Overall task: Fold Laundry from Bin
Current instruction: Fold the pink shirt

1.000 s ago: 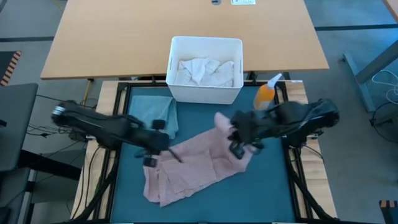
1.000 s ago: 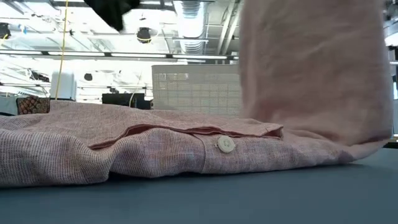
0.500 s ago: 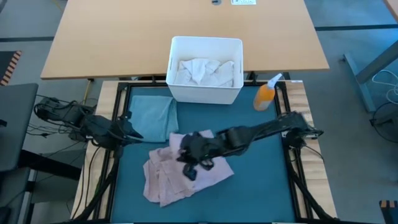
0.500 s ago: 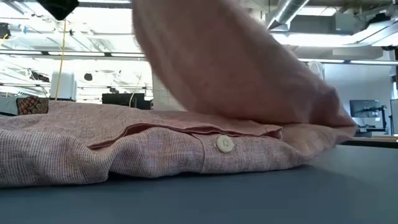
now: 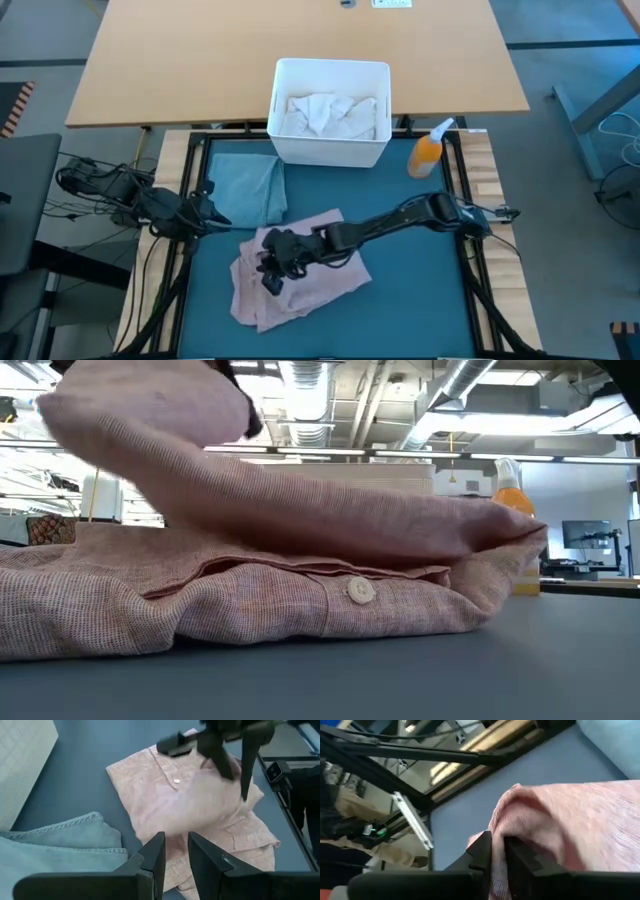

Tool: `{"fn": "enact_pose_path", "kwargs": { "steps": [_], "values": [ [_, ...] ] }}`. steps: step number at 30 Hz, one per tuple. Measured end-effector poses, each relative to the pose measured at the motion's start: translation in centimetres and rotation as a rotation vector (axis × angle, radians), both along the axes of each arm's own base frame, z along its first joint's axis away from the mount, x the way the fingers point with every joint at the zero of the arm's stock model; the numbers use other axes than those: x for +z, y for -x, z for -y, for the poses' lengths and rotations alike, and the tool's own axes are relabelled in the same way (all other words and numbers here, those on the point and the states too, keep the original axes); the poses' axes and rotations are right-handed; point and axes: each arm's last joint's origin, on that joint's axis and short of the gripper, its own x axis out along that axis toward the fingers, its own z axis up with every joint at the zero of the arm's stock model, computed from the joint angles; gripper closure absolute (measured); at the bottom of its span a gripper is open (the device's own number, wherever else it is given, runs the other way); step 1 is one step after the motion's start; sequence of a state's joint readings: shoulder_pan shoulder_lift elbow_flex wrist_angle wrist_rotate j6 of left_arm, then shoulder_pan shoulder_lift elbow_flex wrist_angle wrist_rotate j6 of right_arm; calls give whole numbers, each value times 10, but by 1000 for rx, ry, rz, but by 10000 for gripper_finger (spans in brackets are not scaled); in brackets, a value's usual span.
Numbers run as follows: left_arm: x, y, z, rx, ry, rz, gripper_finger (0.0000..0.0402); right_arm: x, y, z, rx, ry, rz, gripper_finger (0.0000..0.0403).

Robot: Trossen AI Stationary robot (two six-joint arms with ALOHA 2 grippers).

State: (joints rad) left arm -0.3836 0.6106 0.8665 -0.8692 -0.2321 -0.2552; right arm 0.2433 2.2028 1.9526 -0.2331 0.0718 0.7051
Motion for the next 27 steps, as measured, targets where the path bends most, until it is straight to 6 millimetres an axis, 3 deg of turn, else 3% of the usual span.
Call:
{"fn": "enact_pose_path", "kwargs": {
  "steps": [8,14,18,22,27],
  "values": [
    [0,0,0,-14,-22,3,331,0,-3,7,17,14,15,250],
    [0,-1,0,-16,-23,-2,331,30,14,21,154,-84,-31,172],
    [-9,-8,5,-49,5,-33,331,49,43,25,169,-11,-169,159],
    [-31,-23,14,-110,57,-52,331,57,87,3,62,202,-392,166],
    [-70,-52,29,-215,159,13,331,42,131,-22,-149,234,-505,177]
  ]
}}
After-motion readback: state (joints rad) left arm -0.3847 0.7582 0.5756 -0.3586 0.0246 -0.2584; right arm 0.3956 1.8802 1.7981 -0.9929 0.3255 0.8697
